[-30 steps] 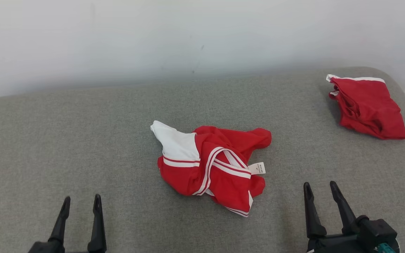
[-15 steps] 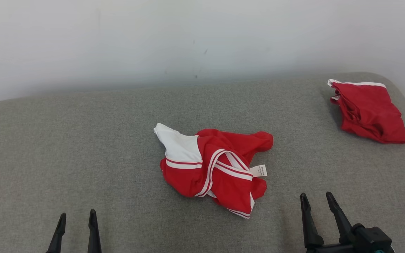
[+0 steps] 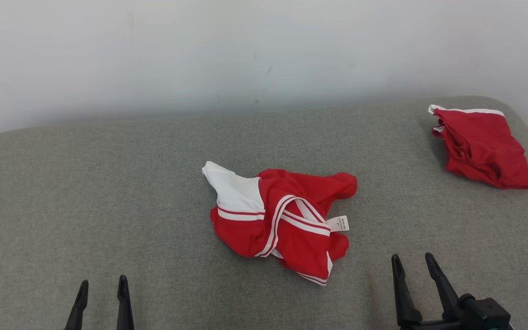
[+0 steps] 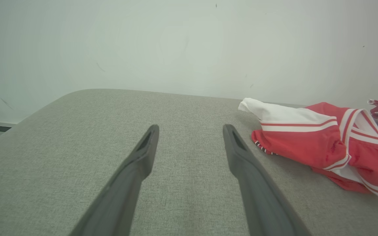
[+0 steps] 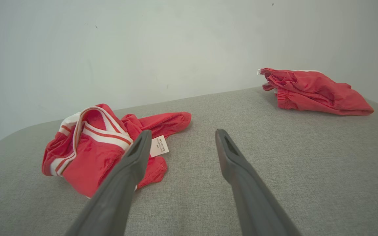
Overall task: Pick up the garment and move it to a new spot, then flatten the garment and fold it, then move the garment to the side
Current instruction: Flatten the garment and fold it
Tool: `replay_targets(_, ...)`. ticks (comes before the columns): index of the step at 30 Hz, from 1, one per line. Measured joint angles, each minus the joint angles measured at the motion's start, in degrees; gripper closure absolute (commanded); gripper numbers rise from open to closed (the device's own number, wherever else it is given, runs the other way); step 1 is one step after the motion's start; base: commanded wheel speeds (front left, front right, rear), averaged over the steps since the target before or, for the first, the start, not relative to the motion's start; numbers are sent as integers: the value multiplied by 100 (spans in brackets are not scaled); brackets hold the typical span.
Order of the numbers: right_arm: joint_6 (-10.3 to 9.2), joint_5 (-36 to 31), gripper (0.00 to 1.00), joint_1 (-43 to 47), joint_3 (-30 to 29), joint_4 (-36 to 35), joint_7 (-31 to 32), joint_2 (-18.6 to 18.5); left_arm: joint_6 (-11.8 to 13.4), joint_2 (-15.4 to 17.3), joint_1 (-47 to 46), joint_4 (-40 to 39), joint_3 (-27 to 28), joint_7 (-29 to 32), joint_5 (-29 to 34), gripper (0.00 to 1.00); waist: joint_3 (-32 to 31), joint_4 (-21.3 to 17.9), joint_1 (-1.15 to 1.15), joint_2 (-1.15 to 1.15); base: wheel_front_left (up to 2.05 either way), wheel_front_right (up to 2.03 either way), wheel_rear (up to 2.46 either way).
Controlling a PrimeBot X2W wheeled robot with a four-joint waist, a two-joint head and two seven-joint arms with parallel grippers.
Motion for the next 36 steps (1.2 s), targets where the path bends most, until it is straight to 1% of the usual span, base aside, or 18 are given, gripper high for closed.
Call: replay_targets(36, 0, 0, 0, 15, 12, -13, 0, 0, 24, -1, -2, -8, 31, 0, 53, 0, 17, 6, 0, 0, 0, 0, 0)
